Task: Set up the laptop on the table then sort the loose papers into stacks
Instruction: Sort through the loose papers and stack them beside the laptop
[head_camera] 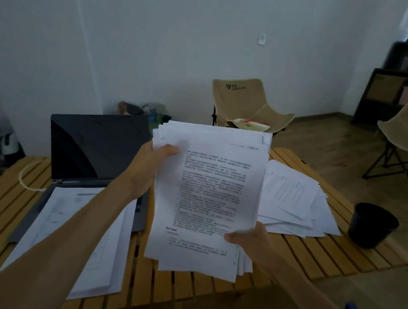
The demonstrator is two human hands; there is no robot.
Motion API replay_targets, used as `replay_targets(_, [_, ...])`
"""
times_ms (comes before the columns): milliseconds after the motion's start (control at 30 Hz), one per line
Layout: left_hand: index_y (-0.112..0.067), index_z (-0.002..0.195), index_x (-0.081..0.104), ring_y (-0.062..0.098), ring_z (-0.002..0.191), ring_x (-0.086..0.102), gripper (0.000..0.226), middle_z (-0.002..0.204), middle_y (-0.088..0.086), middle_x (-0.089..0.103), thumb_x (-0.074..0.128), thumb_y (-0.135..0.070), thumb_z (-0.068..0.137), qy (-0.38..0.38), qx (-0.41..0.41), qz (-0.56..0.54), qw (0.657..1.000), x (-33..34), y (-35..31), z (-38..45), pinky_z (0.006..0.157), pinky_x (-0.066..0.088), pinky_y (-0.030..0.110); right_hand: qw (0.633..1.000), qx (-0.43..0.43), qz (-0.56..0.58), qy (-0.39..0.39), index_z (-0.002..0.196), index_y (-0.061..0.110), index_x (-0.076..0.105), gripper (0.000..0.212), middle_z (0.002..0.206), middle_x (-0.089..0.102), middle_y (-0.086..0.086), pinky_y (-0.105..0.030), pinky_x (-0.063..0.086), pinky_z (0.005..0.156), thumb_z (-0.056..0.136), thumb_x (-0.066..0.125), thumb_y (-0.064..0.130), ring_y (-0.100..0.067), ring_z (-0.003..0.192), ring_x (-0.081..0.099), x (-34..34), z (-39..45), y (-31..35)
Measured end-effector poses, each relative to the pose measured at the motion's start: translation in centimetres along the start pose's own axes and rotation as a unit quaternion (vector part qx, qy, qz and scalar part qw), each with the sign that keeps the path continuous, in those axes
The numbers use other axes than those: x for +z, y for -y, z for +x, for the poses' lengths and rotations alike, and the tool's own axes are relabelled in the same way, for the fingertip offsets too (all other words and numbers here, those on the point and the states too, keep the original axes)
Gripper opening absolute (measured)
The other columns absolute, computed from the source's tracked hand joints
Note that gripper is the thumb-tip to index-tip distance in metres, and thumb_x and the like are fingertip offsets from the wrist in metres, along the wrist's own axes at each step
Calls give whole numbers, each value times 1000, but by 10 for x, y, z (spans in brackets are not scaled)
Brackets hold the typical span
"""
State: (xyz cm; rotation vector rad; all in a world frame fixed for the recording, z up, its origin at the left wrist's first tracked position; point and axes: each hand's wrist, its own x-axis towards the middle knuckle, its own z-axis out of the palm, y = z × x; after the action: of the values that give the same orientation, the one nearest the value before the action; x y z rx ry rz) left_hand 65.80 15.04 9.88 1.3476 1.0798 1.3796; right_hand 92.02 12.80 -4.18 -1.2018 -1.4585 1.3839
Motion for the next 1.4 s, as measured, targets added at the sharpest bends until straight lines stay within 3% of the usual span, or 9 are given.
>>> replay_targets(200, [-14, 126, 60, 21, 106, 68, 37, 117, 3, 70, 66, -16, 90, -26, 60, -3, 998, -2, -28, 5, 86, 57, 37, 997, -62, 8, -40, 109, 21, 74, 31, 107, 76, 5, -34, 61, 82, 82, 77, 5, -15, 101, 71, -6, -3, 34])
replay_targets(333, [-15, 126, 58, 26, 105, 68, 43, 114, 5, 71, 69, -26, 86, -27, 24, 12, 999, -9, -10, -5, 79, 58, 38, 1000, -28, 13, -1, 117, 18, 70, 40, 111, 73, 0, -38, 60, 87, 80, 80, 7, -17, 106, 68, -9, -10, 24])
replay_targets(500, [-12, 124, 60, 23, 101, 70, 39, 112, 6, 72, 69, -13, 86, -2, 20, 13, 1000, 9, -5, -9, 82, 58, 36, 999, -15, 11, -51, 100, 23, 72, 35, 100, 74, 3, -21, 56, 69, 79, 73, -4, -18, 100, 67, 3, -3, 24])
replay_targets(700, [-10, 118, 64, 27, 100, 69, 32, 110, 7, 72, 53, 1, 90, -35, 6, 27, 999, 5, 4, -11, 78, 58, 36, 998, 9, 30, -49, 91, 13, 72, 28, 86, 75, 6, -27, 57, 68, 69, 64, -2, -22, 93, 67, 7, -1, 16])
replay_targets(967, [-3, 101, 69, 23, 94, 69, 30, 104, 8, 73, 55, -1, 74, -80, -12, 25, 996, 9, 39, -27, 80, 58, 38, 995, 29, 3, -96, 94, 3, 69, 30, 101, 71, -13, -55, 56, 90, 74, 53, -12, -37, 103, 62, 19, -2, 6])
replay_targets(1033, [0, 77, 64, 26, 79, 64, 12, 84, 14, 68, 53, 5, 79, -73, -45, 50, 995, 10, 58, -38, 72, 53, 35, 995, 45, -15, -88, 96, 5, 68, 31, 102, 70, -11, -56, 54, 92, 73, 55, -11, -39, 104, 61, 22, -7, 0])
replay_targets(1100, [-8, 64, 54, 19, 64, 51, 24, 67, 9, 52, 51, 9, 81, -83, -56, 70, 993, 13, 66, -46, 65, 44, 27, 993, 47, -12, -103, 97, 2, 67, 29, 102, 70, -13, -51, 56, 91, 75, 54, -11, -38, 105, 61, 24, -6, 1])
replay_targets(1233, [-7, 77, 62, 14, 70, 64, 21, 76, 5, 67, 51, 8, 86, -111, -34, 75, 990, -1, 52, -46, 63, 53, 24, 995, 9, -20, -93, 92, 4, 69, 30, 94, 70, -6, -29, 53, 70, 79, 51, -16, -26, 93, 62, 44, -11, 26])
replay_targets(1400, [-9, 109, 53, 18, 87, 58, 27, 100, 4, 59, 63, -7, 84, -200, -87, 233, 948, -92, 36, -41, 69, 46, 28, 995, 44, -40, 77, 115, 24, 64, 47, 115, 70, 2, -39, 59, 85, 70, 64, 11, -21, 105, 63, 117, -3, 53])
